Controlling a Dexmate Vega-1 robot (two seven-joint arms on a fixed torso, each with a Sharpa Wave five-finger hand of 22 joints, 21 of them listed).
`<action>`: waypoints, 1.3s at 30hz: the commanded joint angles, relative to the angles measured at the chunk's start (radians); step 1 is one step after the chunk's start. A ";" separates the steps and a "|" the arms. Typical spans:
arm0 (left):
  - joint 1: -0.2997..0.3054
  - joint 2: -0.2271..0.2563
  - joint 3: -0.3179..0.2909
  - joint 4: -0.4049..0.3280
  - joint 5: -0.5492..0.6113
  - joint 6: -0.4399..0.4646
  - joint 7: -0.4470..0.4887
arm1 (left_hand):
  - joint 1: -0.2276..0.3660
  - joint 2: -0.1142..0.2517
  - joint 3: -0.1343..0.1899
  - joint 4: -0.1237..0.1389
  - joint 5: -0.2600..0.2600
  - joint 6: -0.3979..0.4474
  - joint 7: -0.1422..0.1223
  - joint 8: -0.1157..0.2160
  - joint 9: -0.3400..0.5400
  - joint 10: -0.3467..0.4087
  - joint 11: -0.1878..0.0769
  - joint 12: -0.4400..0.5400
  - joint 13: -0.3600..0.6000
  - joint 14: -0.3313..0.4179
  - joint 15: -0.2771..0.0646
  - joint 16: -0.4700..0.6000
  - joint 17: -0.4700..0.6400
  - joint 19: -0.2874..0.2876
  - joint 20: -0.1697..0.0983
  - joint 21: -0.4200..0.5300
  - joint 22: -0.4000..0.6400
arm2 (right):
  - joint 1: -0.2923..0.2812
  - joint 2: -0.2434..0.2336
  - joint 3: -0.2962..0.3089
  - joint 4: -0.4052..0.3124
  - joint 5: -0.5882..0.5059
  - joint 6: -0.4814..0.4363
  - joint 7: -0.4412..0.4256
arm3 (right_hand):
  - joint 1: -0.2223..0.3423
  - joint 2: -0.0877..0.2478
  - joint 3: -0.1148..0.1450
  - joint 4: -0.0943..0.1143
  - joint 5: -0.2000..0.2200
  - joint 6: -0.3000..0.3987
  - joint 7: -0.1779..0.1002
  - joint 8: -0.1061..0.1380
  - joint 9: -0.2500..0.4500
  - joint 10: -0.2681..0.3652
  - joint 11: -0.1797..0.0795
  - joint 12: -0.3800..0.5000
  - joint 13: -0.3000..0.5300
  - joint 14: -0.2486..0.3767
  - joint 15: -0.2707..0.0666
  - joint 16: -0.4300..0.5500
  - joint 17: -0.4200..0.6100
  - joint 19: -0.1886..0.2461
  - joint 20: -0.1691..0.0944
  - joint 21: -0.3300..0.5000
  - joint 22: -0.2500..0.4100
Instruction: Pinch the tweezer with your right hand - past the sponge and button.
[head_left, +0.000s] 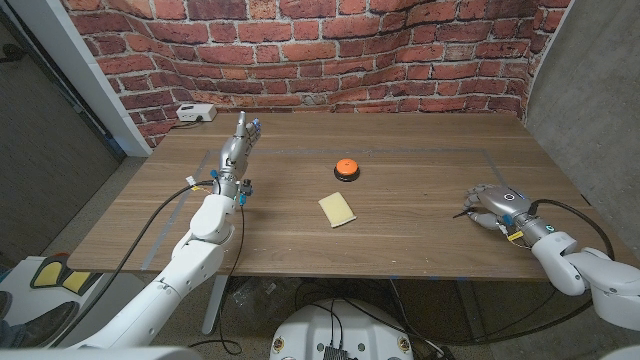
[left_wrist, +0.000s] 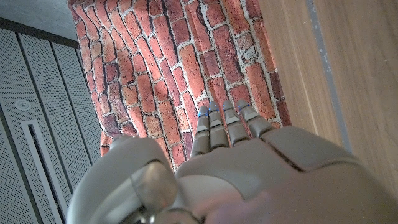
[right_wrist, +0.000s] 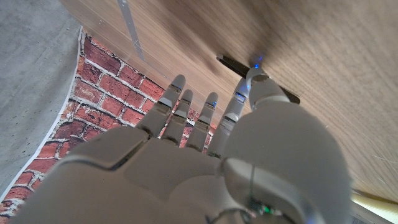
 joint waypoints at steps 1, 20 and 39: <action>-0.004 0.000 0.002 0.004 -0.004 0.002 -0.006 | 0.003 0.006 0.000 0.006 -0.004 0.010 0.001 0.000 0.005 0.005 -0.001 -0.003 0.006 0.011 0.001 -0.002 0.006 0.011 0.001 -0.004 0.002 | 0.066 0.017 -0.062 0.023 0.006 0.010 -0.021 | -0.009 -0.005 -0.004 0.003 0.004 0.017 -0.001 0.012 0.004 0.014 -0.003 0.005 0.001 0.013 -0.033 0.006 0.006 0.016 -0.044 0.005 0.006; -0.021 -0.007 0.011 0.023 -0.008 0.005 -0.014 | 0.005 0.007 -0.001 0.007 -0.005 0.011 0.000 -0.002 0.005 0.005 0.000 -0.004 0.006 0.012 0.002 -0.002 0.006 0.010 0.003 -0.007 0.002 | 0.067 0.000 -0.071 0.018 0.027 0.005 -0.063 | -0.017 -0.003 -0.013 0.007 0.006 0.080 0.001 0.030 0.005 0.051 -0.002 0.011 0.000 0.039 -0.042 0.004 0.006 0.032 -0.048 0.009 0.008; -0.034 -0.010 0.014 0.046 -0.021 0.000 -0.029 | 0.006 0.007 -0.001 0.009 -0.006 0.013 0.000 -0.003 0.005 0.006 -0.002 -0.005 0.006 0.011 0.002 -0.003 0.006 0.010 0.004 -0.010 0.002 | 0.055 -0.014 -0.055 -0.014 0.037 -0.022 -0.089 | -0.018 -0.001 -0.016 0.008 0.007 0.099 -0.002 0.034 0.005 0.063 -0.002 0.011 0.000 0.051 -0.050 0.004 0.006 0.040 -0.050 0.012 0.009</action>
